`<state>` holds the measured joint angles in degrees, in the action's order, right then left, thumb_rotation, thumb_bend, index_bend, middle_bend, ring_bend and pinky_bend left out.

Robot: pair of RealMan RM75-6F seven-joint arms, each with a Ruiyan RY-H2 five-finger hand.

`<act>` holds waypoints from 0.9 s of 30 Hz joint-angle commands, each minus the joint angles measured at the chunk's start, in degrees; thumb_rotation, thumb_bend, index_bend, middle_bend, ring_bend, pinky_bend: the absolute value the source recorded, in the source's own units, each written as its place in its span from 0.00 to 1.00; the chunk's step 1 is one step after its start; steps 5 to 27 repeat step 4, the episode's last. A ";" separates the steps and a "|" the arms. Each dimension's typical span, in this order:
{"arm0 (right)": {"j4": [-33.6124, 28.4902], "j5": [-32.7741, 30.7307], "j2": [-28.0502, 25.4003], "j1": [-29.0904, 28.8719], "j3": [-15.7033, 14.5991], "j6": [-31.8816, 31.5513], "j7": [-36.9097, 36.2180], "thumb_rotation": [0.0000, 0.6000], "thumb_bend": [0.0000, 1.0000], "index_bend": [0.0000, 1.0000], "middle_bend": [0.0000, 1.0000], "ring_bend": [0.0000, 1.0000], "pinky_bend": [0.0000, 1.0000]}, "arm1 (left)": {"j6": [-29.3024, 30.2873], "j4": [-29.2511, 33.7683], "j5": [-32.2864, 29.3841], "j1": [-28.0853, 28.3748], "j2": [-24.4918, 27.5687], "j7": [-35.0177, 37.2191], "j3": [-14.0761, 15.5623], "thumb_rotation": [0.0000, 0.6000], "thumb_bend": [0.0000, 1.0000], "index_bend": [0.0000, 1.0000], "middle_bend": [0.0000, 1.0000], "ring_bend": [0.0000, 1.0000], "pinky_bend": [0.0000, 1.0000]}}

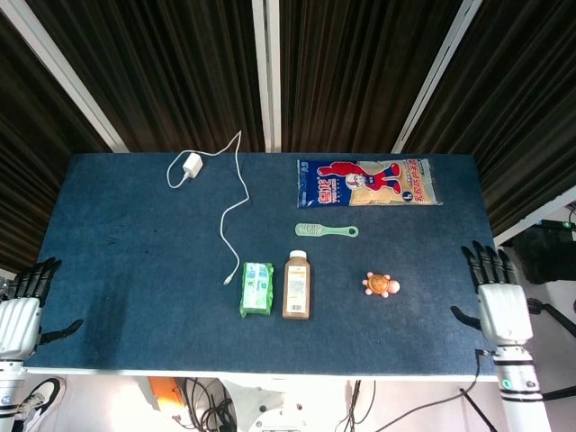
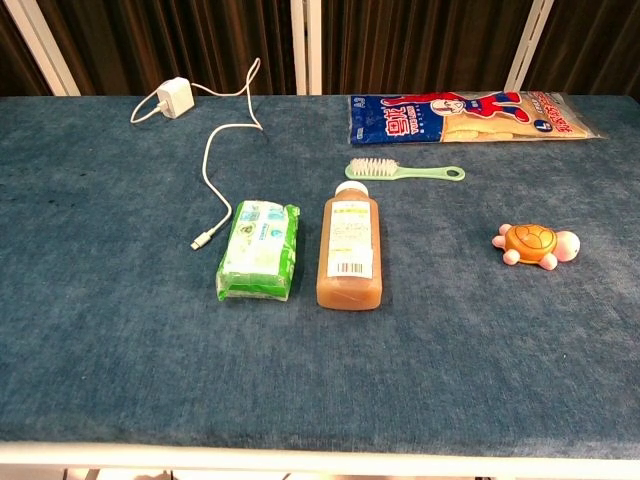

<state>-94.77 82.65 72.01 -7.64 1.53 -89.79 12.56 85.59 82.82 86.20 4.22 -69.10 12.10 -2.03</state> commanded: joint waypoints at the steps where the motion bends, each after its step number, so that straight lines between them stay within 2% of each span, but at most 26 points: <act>1: 1.36 1.32 -1.62 3.29 -1.61 -3.18 -2.71 1.00 0.00 0.00 0.00 0.00 0.00 | -0.13 -0.31 -0.11 0.11 -0.33 0.04 -0.12 1.00 0.11 0.06 0.02 0.00 0.04; 27: 1.76 2.02 -1.53 3.76 -1.49 -3.39 -3.41 1.00 0.00 0.00 0.00 0.00 0.00 | 0.11 -1.05 0.11 0.29 -1.14 -0.03 -0.32 1.00 0.11 0.06 0.02 0.00 0.03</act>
